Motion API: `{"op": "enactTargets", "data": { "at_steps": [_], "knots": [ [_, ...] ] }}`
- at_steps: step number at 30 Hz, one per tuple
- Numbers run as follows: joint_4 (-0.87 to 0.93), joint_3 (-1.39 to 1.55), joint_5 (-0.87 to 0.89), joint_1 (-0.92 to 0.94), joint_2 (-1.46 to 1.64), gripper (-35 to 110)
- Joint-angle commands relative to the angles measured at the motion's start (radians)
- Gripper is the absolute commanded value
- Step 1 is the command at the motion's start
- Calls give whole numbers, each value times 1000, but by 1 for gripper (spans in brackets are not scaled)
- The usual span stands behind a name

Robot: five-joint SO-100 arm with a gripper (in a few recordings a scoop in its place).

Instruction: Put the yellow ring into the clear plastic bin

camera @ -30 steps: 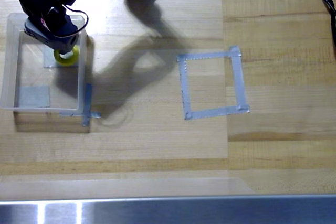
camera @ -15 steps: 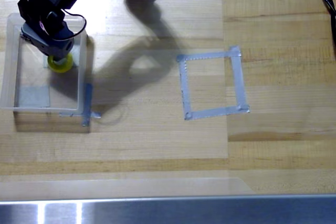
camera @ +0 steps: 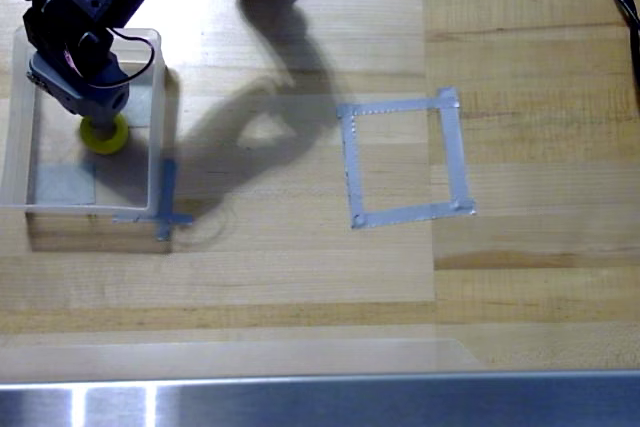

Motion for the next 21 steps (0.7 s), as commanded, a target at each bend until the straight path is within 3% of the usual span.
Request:
{"op": "enactTargets", "data": {
  "at_steps": [1,12,21],
  "knots": [
    [3,-60,17,3,48,20],
    [106,-83,12,-55,339,22],
    [322,-57,11,-331,643,19]
  ]
}}
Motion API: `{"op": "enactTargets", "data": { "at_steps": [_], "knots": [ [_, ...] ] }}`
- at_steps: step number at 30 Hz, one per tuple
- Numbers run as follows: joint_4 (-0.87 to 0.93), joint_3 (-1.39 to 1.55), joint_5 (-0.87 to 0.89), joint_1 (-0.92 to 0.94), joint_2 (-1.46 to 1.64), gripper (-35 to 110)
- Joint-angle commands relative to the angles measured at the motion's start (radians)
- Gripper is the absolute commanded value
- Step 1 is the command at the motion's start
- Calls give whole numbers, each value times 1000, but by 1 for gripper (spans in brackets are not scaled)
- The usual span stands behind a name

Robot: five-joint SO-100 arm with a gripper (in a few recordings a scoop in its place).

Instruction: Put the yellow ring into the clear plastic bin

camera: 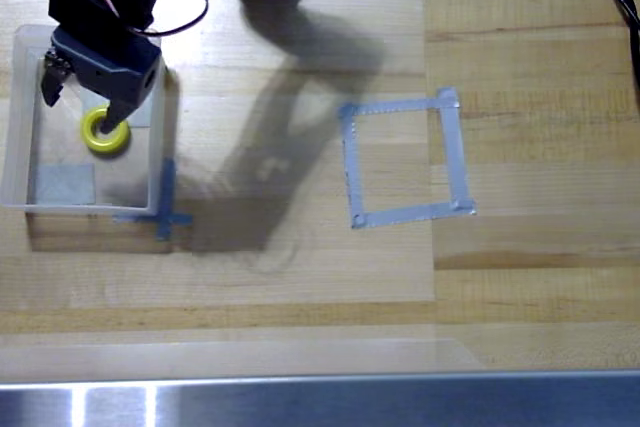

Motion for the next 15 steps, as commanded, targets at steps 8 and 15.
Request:
{"op": "enactTargets", "data": {
  "at_steps": [8,15],
  "knots": [
    [54,275,26,-471,426,5],
    [21,623,160,-589,706,0]
  ]
}}
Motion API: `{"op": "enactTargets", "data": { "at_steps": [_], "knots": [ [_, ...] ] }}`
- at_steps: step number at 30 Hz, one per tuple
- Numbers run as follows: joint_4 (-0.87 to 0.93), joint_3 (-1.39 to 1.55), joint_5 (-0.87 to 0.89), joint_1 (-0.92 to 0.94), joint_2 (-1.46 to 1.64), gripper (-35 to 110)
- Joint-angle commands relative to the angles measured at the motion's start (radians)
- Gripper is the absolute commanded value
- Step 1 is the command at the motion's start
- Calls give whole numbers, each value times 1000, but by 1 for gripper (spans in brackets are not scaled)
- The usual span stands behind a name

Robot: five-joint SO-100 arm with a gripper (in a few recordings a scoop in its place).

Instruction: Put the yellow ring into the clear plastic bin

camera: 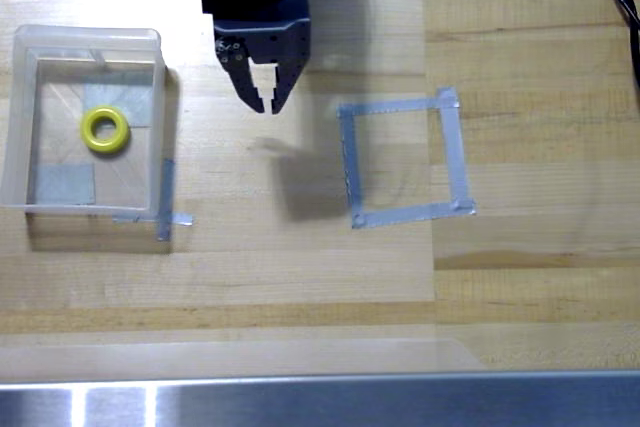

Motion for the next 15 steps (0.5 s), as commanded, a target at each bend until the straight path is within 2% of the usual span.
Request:
{"op": "enactTargets", "data": {
  "at_steps": [1,11,15],
  "knots": [
    [-12,204,110,-43,239,0],
    [34,509,146,-49,666,1],
    [72,545,143,-49,680,1]
  ]
}}
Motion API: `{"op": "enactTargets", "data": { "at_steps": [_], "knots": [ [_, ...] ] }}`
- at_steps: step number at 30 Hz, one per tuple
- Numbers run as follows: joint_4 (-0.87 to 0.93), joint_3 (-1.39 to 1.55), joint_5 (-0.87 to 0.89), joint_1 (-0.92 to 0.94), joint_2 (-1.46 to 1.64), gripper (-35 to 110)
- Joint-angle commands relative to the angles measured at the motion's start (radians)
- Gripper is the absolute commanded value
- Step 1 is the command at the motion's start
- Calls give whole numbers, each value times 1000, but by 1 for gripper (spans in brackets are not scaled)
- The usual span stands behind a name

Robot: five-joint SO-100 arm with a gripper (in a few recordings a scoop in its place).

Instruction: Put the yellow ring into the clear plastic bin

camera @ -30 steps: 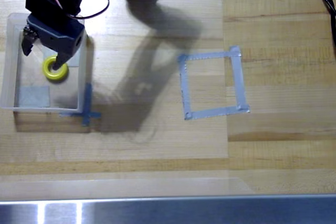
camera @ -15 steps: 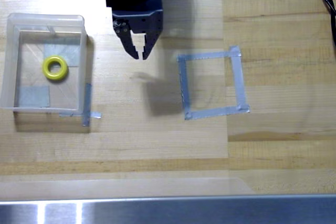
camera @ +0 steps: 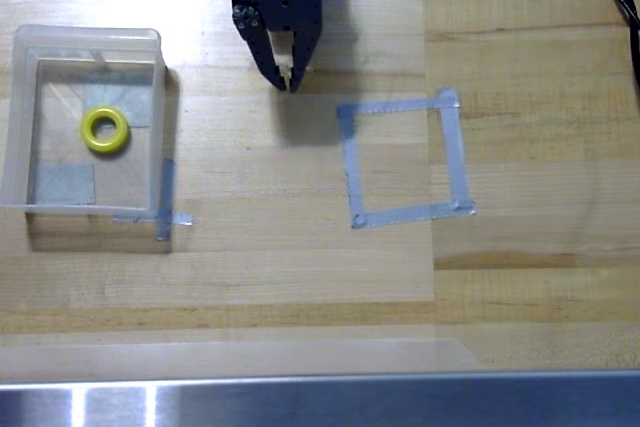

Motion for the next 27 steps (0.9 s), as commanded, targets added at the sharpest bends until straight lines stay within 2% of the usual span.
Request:
{"op": "enactTargets", "data": {
  "at_steps": [1,27],
  "knots": [
    [25,6,17,2,21,1],
    [17,117,28,-2,26,1]
  ]
}}
